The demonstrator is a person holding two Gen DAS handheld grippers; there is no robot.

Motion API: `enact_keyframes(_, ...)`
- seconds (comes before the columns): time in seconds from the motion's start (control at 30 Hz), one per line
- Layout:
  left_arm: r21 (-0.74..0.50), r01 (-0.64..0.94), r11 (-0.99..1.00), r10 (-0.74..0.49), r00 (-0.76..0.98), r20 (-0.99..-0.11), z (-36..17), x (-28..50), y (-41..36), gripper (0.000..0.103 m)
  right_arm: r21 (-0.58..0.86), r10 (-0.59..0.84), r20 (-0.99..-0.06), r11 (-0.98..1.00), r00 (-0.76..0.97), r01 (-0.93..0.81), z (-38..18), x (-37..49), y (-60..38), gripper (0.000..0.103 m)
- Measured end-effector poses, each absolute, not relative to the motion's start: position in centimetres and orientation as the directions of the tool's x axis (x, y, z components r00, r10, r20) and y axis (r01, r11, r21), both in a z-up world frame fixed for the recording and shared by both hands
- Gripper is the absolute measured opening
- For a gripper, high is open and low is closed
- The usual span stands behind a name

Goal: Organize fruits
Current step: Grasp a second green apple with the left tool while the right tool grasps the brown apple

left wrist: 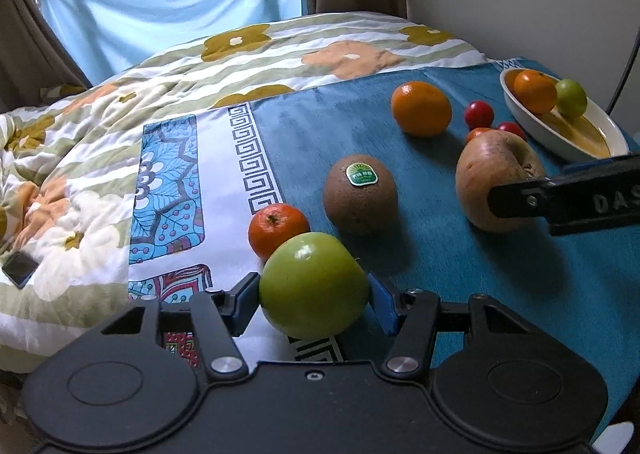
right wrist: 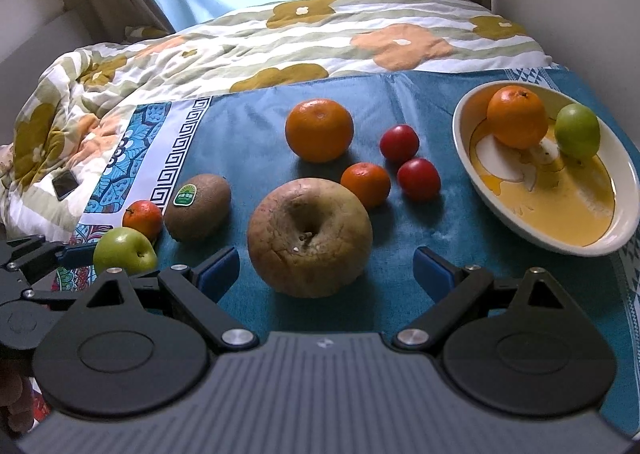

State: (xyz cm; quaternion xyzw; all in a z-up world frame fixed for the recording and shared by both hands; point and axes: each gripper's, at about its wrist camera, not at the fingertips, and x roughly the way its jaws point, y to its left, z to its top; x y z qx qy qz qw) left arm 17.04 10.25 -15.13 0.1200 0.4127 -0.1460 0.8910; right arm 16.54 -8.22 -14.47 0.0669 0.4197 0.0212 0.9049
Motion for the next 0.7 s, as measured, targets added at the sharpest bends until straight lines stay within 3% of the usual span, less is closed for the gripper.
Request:
enact_keyframes(0.67,0.071,0.308,0.949,-0.144,0.620,-0.771,-14.7,15.5,11.7,0.062,0.110,0.088,-0.765,0.994,0.638,-0.005,-15.8,18.4,-7.5,0.103)
enact_keyframes(0.7,0.069,0.303,0.950,-0.142,0.621,-0.770,-14.6,15.4,11.7,0.062,0.106,0.087,-0.766,0.994,0.637,-0.008,-15.9,18.4,-7.5,0.099)
